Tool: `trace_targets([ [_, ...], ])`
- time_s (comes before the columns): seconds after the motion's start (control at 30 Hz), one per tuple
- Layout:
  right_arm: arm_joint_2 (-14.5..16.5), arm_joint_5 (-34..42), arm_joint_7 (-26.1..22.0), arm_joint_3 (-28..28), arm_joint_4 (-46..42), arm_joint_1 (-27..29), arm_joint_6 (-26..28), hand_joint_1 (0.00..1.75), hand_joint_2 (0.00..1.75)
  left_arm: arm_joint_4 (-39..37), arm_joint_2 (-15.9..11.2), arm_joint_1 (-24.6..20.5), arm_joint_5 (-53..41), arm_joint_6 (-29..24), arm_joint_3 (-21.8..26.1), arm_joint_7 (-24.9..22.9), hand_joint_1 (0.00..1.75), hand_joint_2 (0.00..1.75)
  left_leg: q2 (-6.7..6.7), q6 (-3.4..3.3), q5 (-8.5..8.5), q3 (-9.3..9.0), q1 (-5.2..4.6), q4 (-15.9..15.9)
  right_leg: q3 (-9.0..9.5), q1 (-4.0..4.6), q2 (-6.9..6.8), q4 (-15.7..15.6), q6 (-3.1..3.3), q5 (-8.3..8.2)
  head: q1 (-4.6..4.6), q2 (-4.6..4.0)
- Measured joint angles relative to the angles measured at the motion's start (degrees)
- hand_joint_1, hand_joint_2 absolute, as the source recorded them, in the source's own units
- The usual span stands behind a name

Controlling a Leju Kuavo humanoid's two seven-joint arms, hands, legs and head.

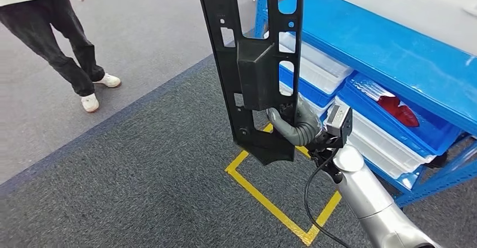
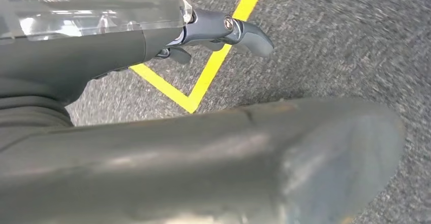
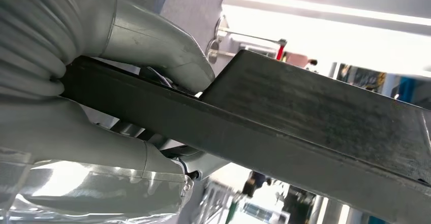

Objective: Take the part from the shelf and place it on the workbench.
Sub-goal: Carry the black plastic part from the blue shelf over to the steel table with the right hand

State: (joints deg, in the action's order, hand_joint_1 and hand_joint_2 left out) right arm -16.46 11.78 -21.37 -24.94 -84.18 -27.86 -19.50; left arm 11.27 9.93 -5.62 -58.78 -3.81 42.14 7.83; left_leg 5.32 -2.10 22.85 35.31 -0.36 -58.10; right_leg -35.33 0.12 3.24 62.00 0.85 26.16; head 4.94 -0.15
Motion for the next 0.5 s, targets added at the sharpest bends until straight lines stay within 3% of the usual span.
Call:
trace_targets([
  [0.07, 0.07, 0.03, 0.12, 0.18, -0.19, -0.05, 0.14, 1.75, 1.75, -0.01, 0.17, 0.05, -0.04, 0.01, 0.02, -0.05, 0.0, 0.0, 1.15, 0.45, -0.23, 0.42, 0.33, -0.01, 1.51, 0.21, 1.61, -3.56, 0.53, -0.88, 0.0, 0.0],
  [0.13, 0.1, 0.04, 0.25, 0.45, -0.48, -0.05, 0.31, 1.75, 1.75, -0.02, 0.22, 0.16, -0.13, 0.02, 0.02, -0.13, 0.0, 0.0, 2.27, 1.09, -0.55, 0.63, 0.47, 0.31, 1.93, 0.16, 0.5, -4.58, 0.4, -1.16, 0.01, 0.0],
  [0.2, 0.09, 0.03, 0.34, 0.68, -0.81, 0.04, 0.51, 1.75, 1.75, -0.02, 0.18, 0.31, -0.32, 0.04, 0.03, -0.21, 0.0, 0.0, 0.59, 1.65, 0.32, 1.18, 0.21, -0.71, 2.79, -0.21, -1.0, -6.15, 0.2, -1.74, 0.01, 0.0],
  [0.27, -0.01, 0.01, 0.4, 0.95, -1.02, 0.25, 0.61, 1.75, 1.75, -0.02, 0.15, 0.31, -0.54, 0.06, 0.04, -0.26, 0.0, 0.0, -2.51, 2.13, 2.62, 2.69, 0.13, -4.08, 3.4, -0.39, -2.34, -7.07, 0.1, -2.06, 0.01, 0.0],
  [0.3, -0.06, 0.01, 0.4, 1.07, -1.08, 0.34, 0.63, 1.75, 1.75, -0.02, 0.15, 0.28, -0.61, 0.07, 0.04, -0.27, 0.0, 0.0, -3.22, 2.29, 3.49, 3.33, 0.21, -5.46, 3.48, -0.39, -2.68, -7.14, 0.13, -2.08, 0.02, 0.0],
  [0.43, -0.13, 0.0, 0.4, 1.15, -1.1, 0.43, 0.64, 1.75, 1.75, -0.02, 0.15, 0.24, -0.63, 0.08, 0.04, -0.27, 0.0, 0.0, -3.49, 2.4, 4.04, 3.84, 0.3, -6.53, 3.5, -0.37, -2.9, -7.17, 0.13, -2.08, 0.03, 0.0],
  [0.5, -0.26, -0.07, 0.5, 1.42, -1.3, 0.91, 0.73, 1.75, 1.75, -0.02, 0.15, 0.19, -0.68, 0.13, 0.04, -0.27, 0.0, 0.0, -3.92, 2.77, 5.57, 5.72, 0.63, -10.37, 3.47, -0.4, -3.73, -7.13, 0.05, -2.01, 0.03, 0.0],
])
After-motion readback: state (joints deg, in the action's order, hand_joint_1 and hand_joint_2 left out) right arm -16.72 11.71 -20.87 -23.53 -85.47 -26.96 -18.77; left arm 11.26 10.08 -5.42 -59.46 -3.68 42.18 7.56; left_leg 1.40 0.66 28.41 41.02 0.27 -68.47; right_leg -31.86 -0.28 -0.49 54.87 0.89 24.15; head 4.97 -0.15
